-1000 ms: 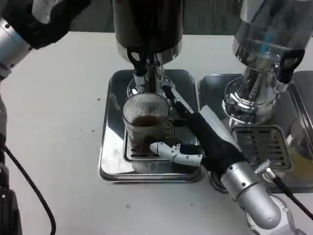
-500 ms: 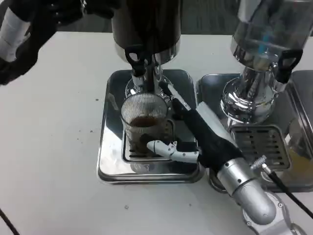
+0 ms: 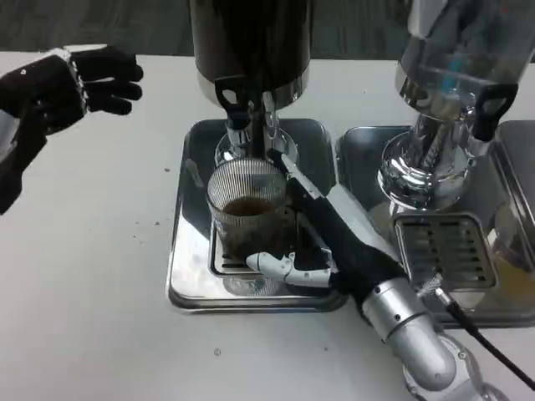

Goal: Grasp the cup under the faucet to collect the drink, then remove the cup.

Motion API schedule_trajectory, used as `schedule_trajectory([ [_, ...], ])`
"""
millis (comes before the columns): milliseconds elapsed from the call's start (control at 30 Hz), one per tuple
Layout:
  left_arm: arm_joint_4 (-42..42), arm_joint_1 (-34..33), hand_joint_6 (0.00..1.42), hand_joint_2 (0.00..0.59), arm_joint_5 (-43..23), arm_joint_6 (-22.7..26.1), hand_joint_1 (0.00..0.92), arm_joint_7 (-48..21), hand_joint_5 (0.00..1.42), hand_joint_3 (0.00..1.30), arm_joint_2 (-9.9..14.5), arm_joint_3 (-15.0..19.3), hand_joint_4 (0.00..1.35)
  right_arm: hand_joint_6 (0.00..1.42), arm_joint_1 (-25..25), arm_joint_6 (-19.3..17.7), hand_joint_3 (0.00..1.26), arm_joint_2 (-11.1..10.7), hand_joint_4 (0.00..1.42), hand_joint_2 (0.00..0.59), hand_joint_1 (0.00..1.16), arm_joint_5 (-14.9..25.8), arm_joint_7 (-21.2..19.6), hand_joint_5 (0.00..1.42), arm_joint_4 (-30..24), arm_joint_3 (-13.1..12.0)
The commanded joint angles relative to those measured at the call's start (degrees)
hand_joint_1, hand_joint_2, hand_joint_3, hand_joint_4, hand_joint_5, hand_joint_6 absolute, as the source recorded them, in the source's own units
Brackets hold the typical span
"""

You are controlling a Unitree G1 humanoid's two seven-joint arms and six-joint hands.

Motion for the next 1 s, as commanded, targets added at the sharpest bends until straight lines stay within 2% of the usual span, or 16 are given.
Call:
schedule_trajectory([
  [33, 2.05, 1.51, 0.38, 0.087, 0.63, -1.16, 0.000, 1.43, 0.35, 0.40, 0.45, 0.51, 0.33, 0.15, -1.64, -1.71, 0.00, 1.34, 0.00, 0.234, 0.73, 0.07, -1.48, 0.00, 2.55, 0.09],
  [567, 4.37, 3.29, 0.40, 0.094, 1.02, -1.44, 0.000, 3.01, 0.35, 0.41, 0.98, 0.31, 0.34, 0.16, -4.44, -0.81, 0.00, 4.48, 0.00, 0.218, 0.74, -0.65, -5.02, 0.00, 6.88, 0.06],
  [833, 4.89, 4.08, 0.40, 0.100, 1.00, -0.95, 0.000, 3.36, 0.36, 0.42, 1.44, 0.32, 0.35, 0.19, -5.58, 0.70, 0.00, 5.73, 0.00, 0.217, 0.74, -1.51, -5.46, 0.00, 8.29, 0.46],
  [1000, 4.97, 4.55, 0.40, 0.102, 0.90, -0.74, 0.000, 3.68, 0.36, 0.42, 1.63, 0.47, 0.35, 0.22, -6.26, 3.72, 0.00, 7.07, 0.00, 0.214, 0.75, -3.21, -6.47, 0.03, 8.39, 1.32],
])
